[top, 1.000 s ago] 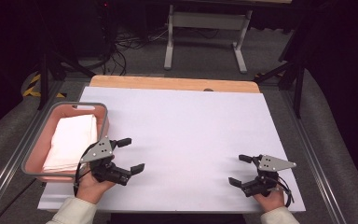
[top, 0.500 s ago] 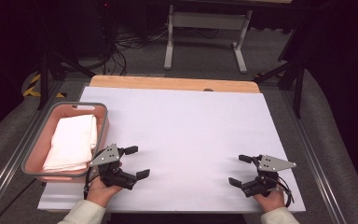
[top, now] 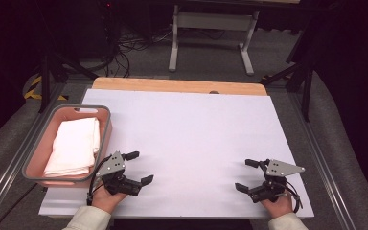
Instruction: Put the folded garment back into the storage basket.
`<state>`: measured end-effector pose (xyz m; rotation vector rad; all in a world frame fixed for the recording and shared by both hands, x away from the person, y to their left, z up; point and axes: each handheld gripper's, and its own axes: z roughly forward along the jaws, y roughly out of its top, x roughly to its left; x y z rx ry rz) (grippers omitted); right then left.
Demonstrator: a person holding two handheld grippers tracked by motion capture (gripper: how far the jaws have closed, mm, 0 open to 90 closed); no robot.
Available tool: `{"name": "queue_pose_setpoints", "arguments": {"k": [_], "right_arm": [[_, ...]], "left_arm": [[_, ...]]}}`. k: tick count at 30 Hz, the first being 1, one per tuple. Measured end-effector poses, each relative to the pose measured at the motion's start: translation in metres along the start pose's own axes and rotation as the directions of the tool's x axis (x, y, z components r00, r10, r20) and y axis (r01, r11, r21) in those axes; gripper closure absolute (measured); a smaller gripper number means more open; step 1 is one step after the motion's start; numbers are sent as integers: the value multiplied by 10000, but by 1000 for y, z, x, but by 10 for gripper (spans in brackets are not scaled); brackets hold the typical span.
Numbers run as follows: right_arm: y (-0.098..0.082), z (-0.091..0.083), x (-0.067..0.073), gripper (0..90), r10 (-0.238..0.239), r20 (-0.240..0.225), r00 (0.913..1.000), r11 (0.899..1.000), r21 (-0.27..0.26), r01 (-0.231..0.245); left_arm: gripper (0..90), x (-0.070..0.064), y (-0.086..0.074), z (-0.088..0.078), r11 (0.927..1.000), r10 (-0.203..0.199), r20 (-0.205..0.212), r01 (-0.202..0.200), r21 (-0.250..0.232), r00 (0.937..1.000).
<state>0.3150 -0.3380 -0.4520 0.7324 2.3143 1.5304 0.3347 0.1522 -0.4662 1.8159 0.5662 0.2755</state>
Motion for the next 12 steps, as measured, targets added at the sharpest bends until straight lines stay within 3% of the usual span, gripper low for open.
{"name": "queue_pose_setpoints", "arguments": {"k": [6,12], "right_arm": [[0,0,0,26,6,2,10000,10000,-5,-6],[0,0,-1,25,47,5,10000,10000,-56,-47]], "left_arm": [[14,0,0,1,10000,8,-36,-8,11,10000],[11,3,-1,-2,9986,-471,12,471,-236,9989]]}}
